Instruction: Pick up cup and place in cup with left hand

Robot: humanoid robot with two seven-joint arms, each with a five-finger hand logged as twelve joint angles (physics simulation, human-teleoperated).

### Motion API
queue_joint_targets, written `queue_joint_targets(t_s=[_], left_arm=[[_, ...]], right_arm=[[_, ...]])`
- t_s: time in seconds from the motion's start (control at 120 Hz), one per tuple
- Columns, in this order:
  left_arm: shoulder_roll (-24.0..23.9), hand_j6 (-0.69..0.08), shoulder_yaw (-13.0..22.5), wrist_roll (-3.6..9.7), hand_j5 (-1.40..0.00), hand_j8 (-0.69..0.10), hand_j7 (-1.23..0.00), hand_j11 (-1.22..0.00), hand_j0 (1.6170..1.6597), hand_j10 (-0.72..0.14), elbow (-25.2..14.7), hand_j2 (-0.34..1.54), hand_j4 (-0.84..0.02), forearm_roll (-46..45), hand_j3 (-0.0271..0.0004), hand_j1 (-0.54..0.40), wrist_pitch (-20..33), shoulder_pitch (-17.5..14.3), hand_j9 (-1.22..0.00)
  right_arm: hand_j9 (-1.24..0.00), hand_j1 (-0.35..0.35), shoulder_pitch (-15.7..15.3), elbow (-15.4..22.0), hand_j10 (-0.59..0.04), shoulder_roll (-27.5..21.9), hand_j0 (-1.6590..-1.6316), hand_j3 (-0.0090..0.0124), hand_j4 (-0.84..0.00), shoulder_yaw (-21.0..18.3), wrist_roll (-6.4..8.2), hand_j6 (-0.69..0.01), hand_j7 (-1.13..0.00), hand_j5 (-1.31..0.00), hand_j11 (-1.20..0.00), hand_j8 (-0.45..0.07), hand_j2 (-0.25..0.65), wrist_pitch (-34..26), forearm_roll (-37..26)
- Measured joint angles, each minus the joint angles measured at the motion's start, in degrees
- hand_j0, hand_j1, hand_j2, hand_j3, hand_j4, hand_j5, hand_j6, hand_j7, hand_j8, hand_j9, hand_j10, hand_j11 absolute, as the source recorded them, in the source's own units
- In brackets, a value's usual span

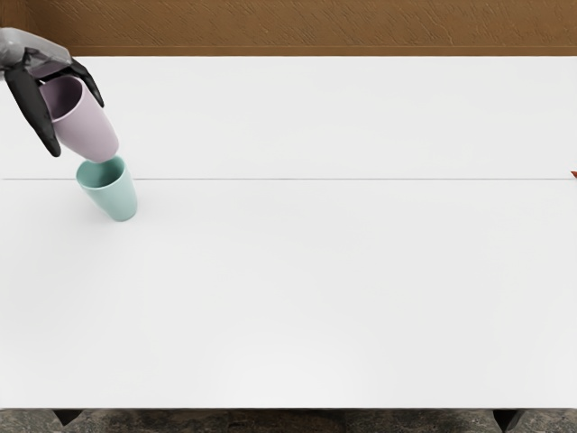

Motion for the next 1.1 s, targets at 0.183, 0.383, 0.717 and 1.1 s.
queue_joint_targets(t_s=[0.183,0.383,0.717,1.1], left_arm=[[0.0,-0.13,0.1,0.0,-0.86,-0.161,-0.85,-0.83,1.6485,-0.428,-0.1,0.1,-0.292,-0.1,0.0,0.032,0.0,0.9,-0.85],[0.0,-0.118,0.1,0.0,-0.88,-0.15,-0.86,-0.84,1.6483,-0.418,0.0,0.11,-0.279,-0.5,0.0,0.028,-0.1,1.7,-0.87],[-0.1,-0.099,0.2,0.0,-0.9,-0.141,-0.88,-0.85,1.6481,-0.413,0.6,0.11,-0.263,-0.4,0.0,0.027,-0.1,2.7,-0.88],[-1.2,-0.067,0.2,0.0,-0.95,-0.115,-0.91,-0.87,1.6479,-0.388,3.4,0.13,-0.224,0.2,0.0001,0.005,-0.3,3.4,-0.9]], right_arm=[[-0.04,-0.312,0.1,0.0,-0.031,0.0,-1.6581,0.0,-0.031,0.0,-0.01,-0.031,-0.04,-0.04,-0.04,-0.031,-0.006,0.0,-0.1],[-0.04,-0.312,0.1,0.0,-0.031,0.0,-1.6581,0.0,-0.031,0.0,0.0,-0.031,-0.04,-0.04,-0.04,-0.031,-0.006,0.0,-0.1],[-0.04,-0.312,0.1,0.0,-0.031,0.0,-1.6581,0.0,-0.031,0.0,0.01,-0.031,-0.04,-0.04,-0.04,-0.031,-0.006,0.0,-0.1],[-0.04,-0.312,0.1,-0.1,-0.031,0.0,-1.6581,0.0,-0.031,0.0,-0.04,-0.031,-0.04,-0.04,-0.04,-0.031,-0.006,0.0,-0.1]])
